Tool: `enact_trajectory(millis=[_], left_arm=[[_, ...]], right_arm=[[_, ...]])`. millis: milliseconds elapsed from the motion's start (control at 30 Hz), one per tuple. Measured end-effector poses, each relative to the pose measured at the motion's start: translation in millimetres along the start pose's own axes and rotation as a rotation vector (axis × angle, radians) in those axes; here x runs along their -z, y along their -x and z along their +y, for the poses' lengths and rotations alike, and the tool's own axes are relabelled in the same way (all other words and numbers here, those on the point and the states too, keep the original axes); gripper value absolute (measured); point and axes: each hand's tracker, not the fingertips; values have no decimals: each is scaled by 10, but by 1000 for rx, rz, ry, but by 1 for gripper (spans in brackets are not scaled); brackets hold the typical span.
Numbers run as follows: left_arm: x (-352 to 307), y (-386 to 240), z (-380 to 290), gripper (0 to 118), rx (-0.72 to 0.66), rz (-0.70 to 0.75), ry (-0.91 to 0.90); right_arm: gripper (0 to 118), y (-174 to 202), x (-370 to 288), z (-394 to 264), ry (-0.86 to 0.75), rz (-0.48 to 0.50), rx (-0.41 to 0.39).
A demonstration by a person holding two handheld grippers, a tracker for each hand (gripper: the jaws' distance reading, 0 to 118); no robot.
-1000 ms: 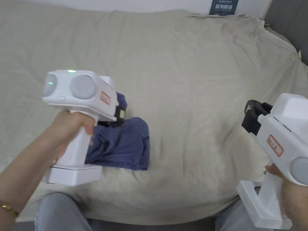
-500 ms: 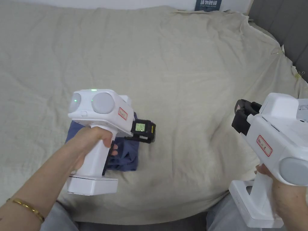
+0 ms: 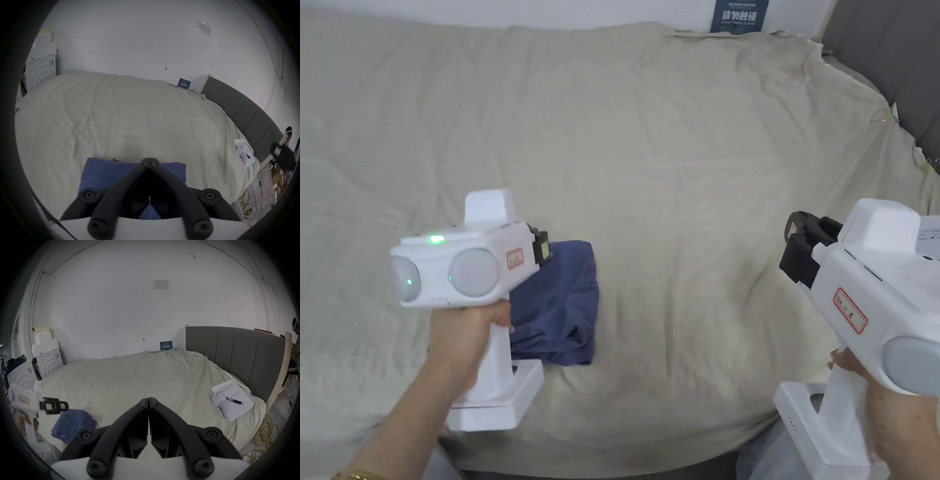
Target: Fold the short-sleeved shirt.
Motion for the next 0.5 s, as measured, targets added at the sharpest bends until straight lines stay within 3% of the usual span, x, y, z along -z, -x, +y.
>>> enact_trajectory(millis=[300,400,500], left_arm=[[364,-384,-724,0,158,8,87],[400,-468,-893,0,286,25,81],[364,-474,-903,0,263,34,60]], right_arm=[[0,-77,26,-60,26,-18,2],[0,-105,27,-88,35,-26,8],[0,-119,26,-104,42,-30,11]])
